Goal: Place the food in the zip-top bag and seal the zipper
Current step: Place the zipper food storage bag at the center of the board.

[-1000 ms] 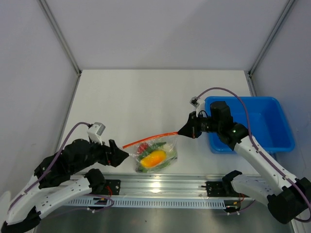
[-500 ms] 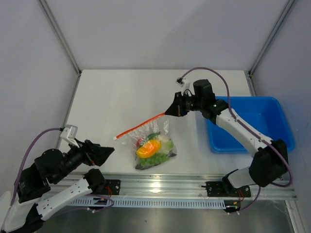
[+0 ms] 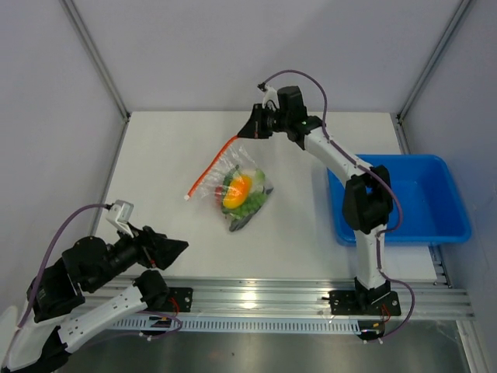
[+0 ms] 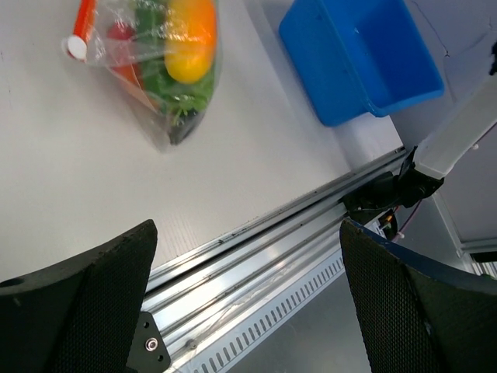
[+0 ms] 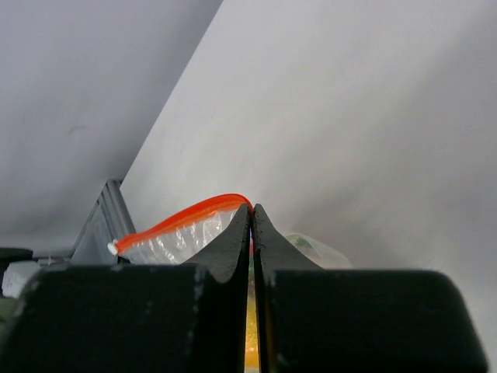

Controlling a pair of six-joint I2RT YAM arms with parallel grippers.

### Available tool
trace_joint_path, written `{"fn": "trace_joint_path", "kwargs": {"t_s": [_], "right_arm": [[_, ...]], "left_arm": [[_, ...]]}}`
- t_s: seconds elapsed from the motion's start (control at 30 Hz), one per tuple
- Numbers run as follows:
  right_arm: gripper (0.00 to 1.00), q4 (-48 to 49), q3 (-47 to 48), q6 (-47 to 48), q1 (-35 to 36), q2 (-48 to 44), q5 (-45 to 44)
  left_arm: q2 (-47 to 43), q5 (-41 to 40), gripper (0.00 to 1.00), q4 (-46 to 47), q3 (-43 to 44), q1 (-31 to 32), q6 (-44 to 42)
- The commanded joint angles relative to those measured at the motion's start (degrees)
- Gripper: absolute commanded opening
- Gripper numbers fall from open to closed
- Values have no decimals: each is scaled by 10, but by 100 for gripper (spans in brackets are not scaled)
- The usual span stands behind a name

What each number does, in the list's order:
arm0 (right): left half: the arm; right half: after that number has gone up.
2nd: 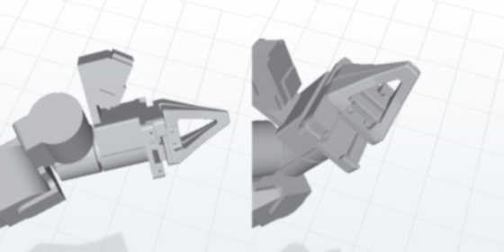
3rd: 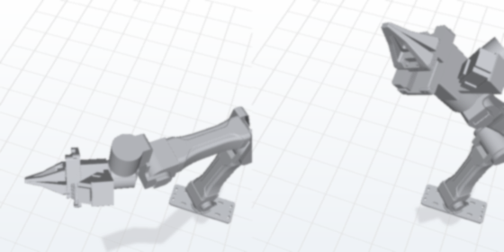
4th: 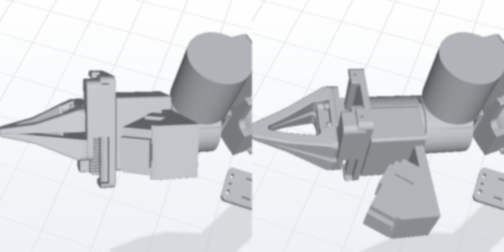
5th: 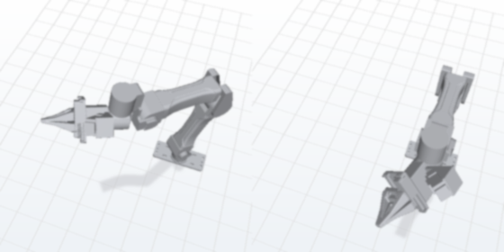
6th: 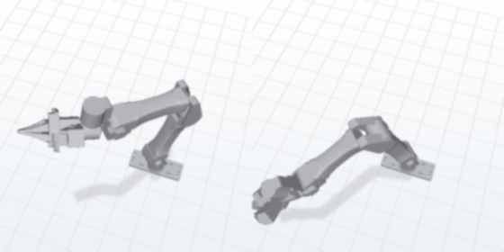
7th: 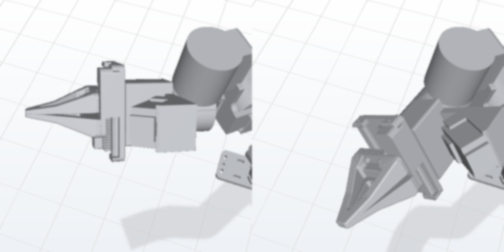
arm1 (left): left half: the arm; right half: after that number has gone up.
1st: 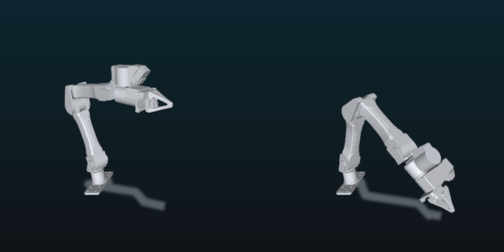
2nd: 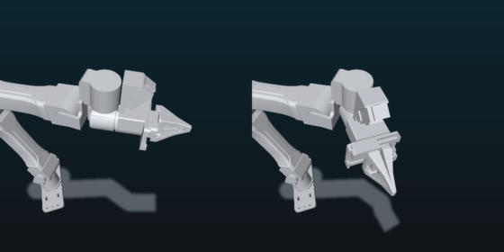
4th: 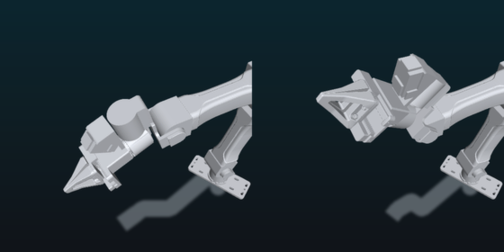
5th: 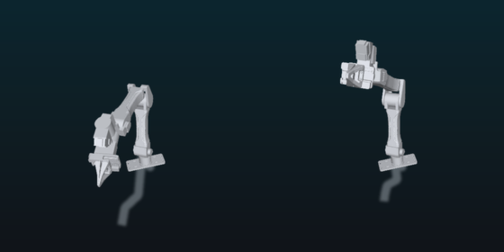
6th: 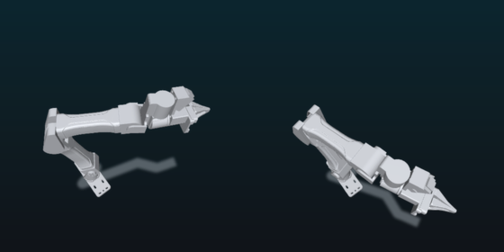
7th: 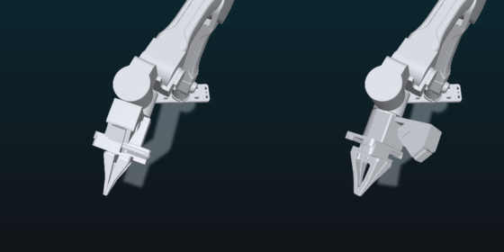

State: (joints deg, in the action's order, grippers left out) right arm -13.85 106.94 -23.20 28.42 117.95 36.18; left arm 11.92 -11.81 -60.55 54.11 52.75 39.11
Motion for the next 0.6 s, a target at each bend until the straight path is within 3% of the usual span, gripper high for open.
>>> {"fn": "trace_joint_path", "kwargs": {"t_s": [0.0,0.07,0.3,0.57], "right_arm": [[0,5,121,-42,-10,76,-7],[0,-6,180,-61,-17,131,-15],[0,-6,257,-111,-24,240,-61],[0,22,231,-112,-21,265,-57]], "left_arm": [[-10,7,99,9,-4,-1,12],[-13,7,100,8,-3,-1,11],[0,2,99,8,6,-1,2],[27,9,99,29,-6,-1,-9]]}}
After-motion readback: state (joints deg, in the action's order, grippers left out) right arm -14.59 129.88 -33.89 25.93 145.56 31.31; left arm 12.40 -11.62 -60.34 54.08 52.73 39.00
